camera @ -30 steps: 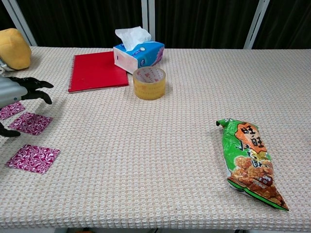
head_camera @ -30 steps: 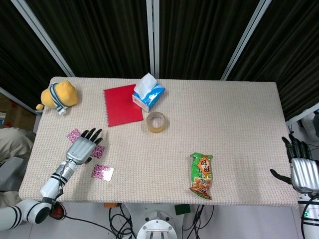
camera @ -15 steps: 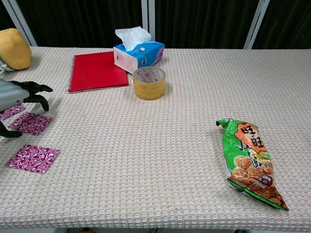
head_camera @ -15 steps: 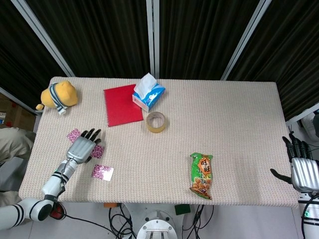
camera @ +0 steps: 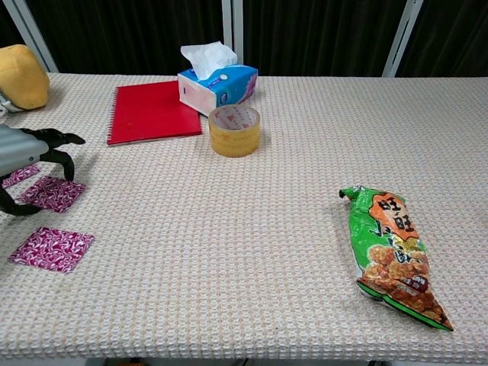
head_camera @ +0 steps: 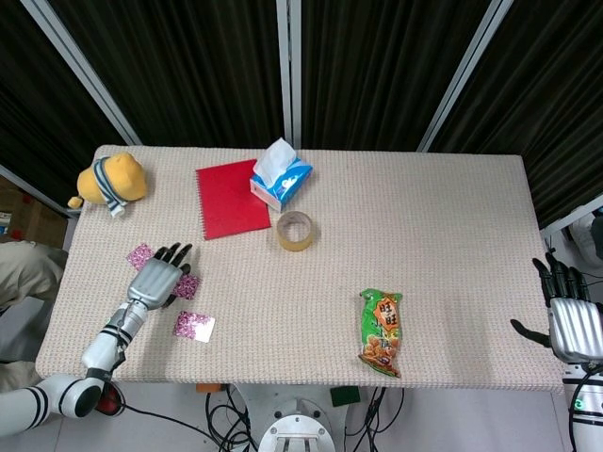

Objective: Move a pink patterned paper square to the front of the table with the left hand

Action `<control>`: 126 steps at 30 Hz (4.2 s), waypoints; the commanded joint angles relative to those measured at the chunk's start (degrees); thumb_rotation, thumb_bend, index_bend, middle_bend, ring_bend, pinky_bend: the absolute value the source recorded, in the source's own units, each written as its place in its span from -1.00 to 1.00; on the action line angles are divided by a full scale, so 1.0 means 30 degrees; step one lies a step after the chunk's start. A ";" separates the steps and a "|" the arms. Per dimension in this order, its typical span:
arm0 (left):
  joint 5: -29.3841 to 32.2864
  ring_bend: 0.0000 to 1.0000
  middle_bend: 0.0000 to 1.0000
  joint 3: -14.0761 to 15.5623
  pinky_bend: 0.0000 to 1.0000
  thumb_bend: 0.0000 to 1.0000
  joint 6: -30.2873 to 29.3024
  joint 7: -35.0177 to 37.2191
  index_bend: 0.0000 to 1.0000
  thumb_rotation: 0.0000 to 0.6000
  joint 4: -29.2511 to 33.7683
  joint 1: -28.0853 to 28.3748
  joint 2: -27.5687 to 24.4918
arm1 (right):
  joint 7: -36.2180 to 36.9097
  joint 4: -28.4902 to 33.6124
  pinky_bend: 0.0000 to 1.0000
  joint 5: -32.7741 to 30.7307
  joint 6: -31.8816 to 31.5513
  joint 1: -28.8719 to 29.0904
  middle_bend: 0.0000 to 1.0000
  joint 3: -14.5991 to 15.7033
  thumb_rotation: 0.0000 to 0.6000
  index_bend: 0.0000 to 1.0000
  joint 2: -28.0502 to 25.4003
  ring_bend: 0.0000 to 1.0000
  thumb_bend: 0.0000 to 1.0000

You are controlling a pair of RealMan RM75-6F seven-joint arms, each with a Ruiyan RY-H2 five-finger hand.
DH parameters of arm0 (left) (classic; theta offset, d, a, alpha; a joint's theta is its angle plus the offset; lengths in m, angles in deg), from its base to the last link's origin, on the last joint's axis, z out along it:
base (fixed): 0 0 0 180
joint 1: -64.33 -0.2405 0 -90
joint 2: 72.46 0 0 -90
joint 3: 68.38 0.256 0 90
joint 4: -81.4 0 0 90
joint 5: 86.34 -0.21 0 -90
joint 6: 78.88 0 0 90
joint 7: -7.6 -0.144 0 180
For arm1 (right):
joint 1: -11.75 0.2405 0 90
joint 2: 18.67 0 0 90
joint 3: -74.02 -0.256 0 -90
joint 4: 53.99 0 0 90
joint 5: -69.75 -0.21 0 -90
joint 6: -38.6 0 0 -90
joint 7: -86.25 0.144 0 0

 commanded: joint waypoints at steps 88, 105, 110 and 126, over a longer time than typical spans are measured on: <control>-0.1565 -1.00 -0.95 -0.0308 -0.71 -0.60 0.0216 0.2835 -0.45 1.00 -0.2905 0.0313 -0.1530 | -0.0060 0.0068 -1.00 -0.0640 0.0640 -0.0037 -1.00 0.0131 1.00 -1.00 -0.0234 -1.00 -0.55; -0.2684 -1.00 -0.95 0.0297 -0.71 -0.59 0.1068 0.3877 -0.48 1.00 -0.5807 0.0391 -0.0762 | -0.0841 0.0892 -1.00 -0.0352 0.0381 -0.0061 -1.00 0.0193 1.00 -1.00 -0.0476 -1.00 -0.55; -0.3135 -1.00 -0.95 0.0407 -0.71 -0.59 0.1242 0.4377 -0.48 1.00 -0.6363 0.0535 -0.0634 | -0.1377 0.1400 -1.00 -0.0277 0.0350 -0.0003 -1.00 0.0198 1.00 -1.00 -0.0583 -1.00 -0.55; -0.2281 -1.00 -0.95 0.0289 -0.71 -0.59 0.3348 0.4274 -0.48 1.00 -0.6381 0.0938 -0.0863 | -0.2259 0.1995 -1.00 -0.0380 0.0465 0.0044 -1.00 0.0315 1.00 -1.00 -0.0648 -1.00 -0.55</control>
